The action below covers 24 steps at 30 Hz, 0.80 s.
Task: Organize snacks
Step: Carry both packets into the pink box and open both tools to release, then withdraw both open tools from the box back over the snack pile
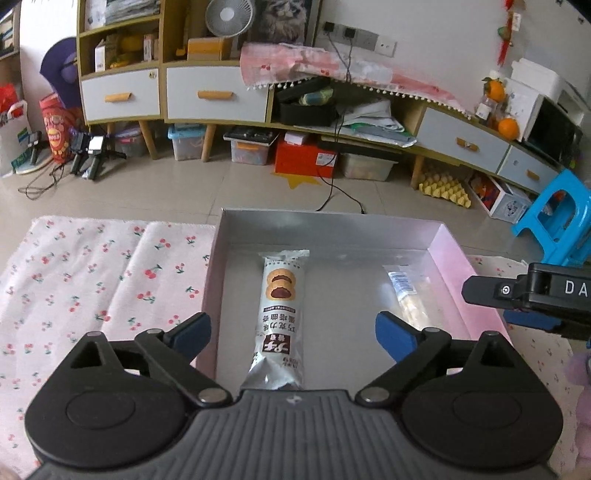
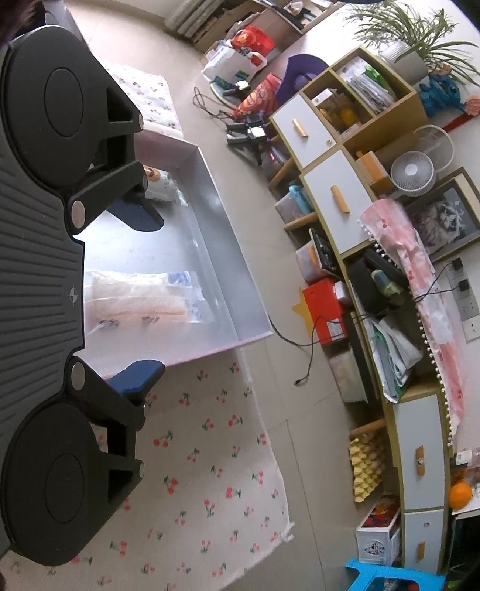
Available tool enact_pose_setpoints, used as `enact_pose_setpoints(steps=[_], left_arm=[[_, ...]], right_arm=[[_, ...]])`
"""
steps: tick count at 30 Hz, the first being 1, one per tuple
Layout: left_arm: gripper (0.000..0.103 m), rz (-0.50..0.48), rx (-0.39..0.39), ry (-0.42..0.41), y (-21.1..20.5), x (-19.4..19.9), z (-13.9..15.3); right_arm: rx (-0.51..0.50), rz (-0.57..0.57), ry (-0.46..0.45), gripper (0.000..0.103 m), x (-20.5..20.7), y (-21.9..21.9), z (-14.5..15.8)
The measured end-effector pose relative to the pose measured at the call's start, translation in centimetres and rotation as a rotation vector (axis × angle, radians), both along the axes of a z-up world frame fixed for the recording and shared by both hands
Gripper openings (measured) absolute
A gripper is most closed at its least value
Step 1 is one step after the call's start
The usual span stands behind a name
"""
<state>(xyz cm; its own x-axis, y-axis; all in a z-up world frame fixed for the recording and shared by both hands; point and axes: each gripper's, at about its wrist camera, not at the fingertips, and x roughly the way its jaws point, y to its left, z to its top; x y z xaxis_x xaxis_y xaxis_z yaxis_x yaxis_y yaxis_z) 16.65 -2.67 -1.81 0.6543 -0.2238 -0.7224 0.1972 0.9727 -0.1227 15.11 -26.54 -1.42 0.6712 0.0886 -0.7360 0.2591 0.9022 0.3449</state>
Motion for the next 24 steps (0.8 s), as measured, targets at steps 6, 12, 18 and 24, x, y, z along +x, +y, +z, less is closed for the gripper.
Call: enact_pose_setpoints(steps=[6, 12, 18, 24], left_arm=[[0.100, -0.014, 0.026, 0.002, 0.2, -1.6, 1.3], [0.101, -0.020, 0.048, 0.018, 0.7, -3.5, 2.1], [0.101, -0.029, 0.070, 0.017, 1.4, -5.8, 2.7], [0.101, -0.053, 0.085, 0.002, 2.1, -8.0, 3.4]], right_arm=[[-0.049, 0.004, 0.011, 0.085, -2.1, 0.4, 2.4], [-0.063, 0.023, 0.011, 0.088, -4.7, 1.1, 4.4], [-0.095, 0.054, 0.018, 0.089, -7.7, 2.2, 5.4], [-0.115, 0.091, 0.015, 0.089, -10.6, 3.3, 5.9]])
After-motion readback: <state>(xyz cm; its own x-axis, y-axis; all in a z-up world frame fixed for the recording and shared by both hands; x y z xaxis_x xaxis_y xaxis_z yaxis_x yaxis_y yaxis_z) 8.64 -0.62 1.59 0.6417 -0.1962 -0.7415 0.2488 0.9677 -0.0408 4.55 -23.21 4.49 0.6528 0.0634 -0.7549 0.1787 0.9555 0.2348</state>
